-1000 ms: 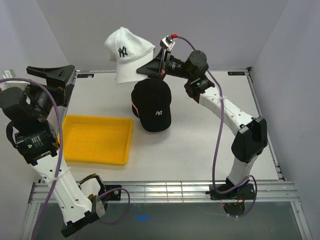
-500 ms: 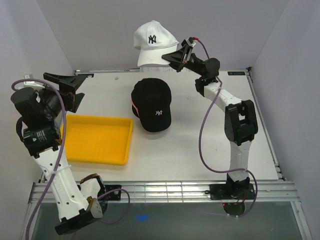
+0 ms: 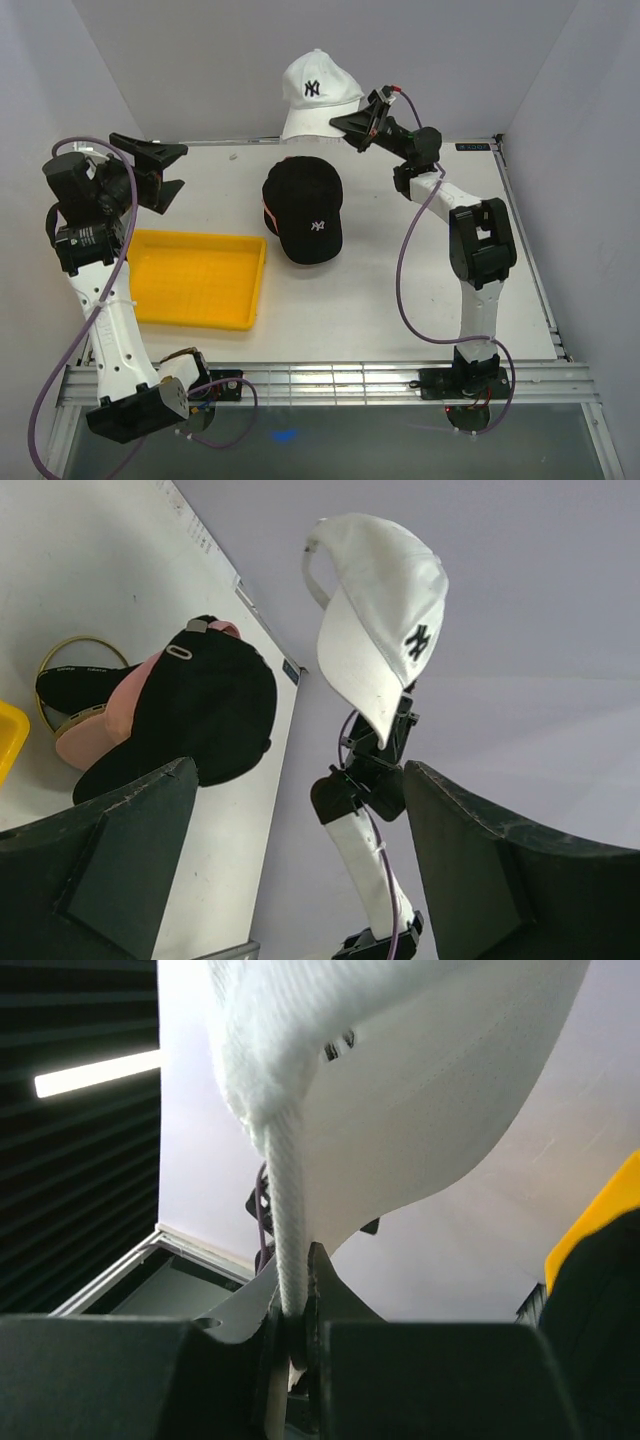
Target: Stack the hats
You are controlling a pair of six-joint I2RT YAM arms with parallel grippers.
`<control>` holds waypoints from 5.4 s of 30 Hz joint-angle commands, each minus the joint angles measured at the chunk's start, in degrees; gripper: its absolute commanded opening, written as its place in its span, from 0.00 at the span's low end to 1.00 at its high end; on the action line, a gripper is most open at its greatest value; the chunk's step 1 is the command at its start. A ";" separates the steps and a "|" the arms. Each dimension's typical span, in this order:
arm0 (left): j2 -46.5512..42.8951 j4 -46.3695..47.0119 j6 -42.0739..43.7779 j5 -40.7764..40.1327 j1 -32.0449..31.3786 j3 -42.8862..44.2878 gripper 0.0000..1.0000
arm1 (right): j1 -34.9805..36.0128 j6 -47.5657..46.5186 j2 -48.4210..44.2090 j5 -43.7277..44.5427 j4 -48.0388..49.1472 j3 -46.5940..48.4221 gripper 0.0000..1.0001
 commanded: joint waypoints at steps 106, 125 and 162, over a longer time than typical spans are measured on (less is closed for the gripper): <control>1.39 3.29 1.81 0.77 -4.89 2.38 0.93 | 8.22 13.21 -19.62 -6.12 35.05 -36.94 0.08; 1.39 3.29 3.91 -2.03 -6.64 -1.40 0.93 | 6.90 10.92 -19.35 -5.42 28.64 -40.37 0.18; 32.76 2.84 38.37 -8.72 -29.68 20.05 0.94 | 4.36 -21.50 -29.55 -8.41 -22.42 -44.42 0.35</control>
